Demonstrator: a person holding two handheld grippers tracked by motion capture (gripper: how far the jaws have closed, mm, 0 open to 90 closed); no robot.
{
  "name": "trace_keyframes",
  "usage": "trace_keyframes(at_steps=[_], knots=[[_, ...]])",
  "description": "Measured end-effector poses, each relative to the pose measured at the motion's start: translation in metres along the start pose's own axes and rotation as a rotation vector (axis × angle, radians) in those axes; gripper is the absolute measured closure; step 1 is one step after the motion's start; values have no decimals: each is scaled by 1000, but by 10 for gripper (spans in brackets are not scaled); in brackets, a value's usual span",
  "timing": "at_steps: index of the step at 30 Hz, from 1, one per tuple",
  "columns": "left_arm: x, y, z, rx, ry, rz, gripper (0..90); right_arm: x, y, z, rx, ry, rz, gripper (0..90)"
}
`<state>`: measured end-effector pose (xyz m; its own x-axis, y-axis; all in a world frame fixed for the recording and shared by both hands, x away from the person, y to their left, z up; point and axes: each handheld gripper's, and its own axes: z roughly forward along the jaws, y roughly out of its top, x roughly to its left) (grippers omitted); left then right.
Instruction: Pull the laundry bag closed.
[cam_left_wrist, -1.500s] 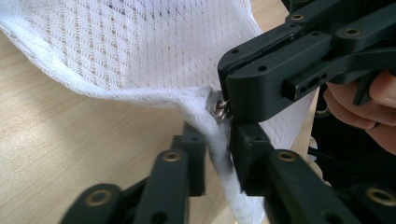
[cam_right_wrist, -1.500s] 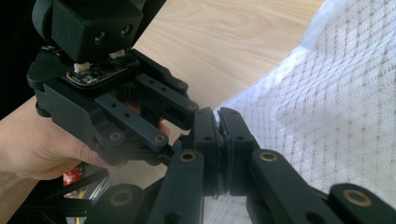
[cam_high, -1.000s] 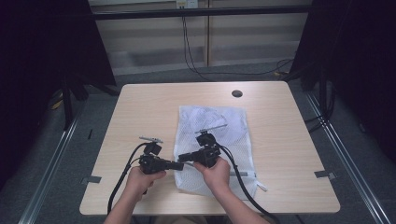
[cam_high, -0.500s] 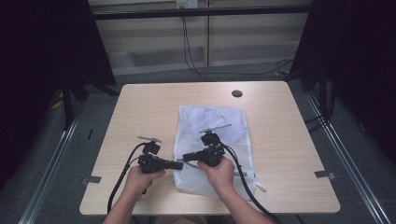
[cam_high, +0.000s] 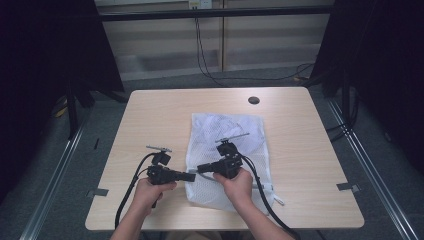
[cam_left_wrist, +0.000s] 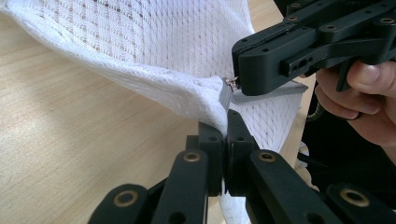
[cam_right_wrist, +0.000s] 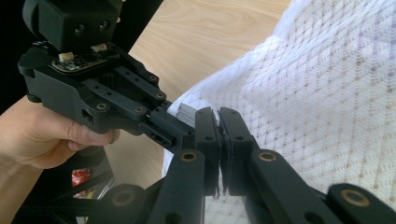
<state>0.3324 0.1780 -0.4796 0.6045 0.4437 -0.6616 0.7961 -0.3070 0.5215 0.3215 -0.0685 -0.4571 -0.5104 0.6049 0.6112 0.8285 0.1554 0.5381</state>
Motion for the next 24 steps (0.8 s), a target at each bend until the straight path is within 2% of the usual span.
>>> trace_keyframes(at_steps=[6, 9, 14, 15, 16, 18, 19, 24], knots=[[1, 0, -1, 0, -3, -7, 885, -3, -1, -2, -2, -3, 2, 868], [0, 0, 0, -8, -9, -25, 885, -4, -1, -3, 0, 0, 4, 869], [1, 0, -1, 3, -7, -9, 885, -3, -2, -4, 0, -5, -2, 868], [0, 0, -2, -1, -8, -15, 885, -4, -2, -5, -1, -9, -13, 868], [1, 0, -3, -3, -7, -8, 886, -6, -3, -6, -2, -9, -6, 868], [-1, 0, -3, -6, -15, -22, 886, -10, -4, -8, -2, -10, 9, 868], [0, 0, -3, -5, -10, -12, 885, -11, -4, -9, -2, -17, 2, 868], [0, 1, -2, -3, -11, -17, 885, -12, -4, -11, 1, -12, -7, 869]])
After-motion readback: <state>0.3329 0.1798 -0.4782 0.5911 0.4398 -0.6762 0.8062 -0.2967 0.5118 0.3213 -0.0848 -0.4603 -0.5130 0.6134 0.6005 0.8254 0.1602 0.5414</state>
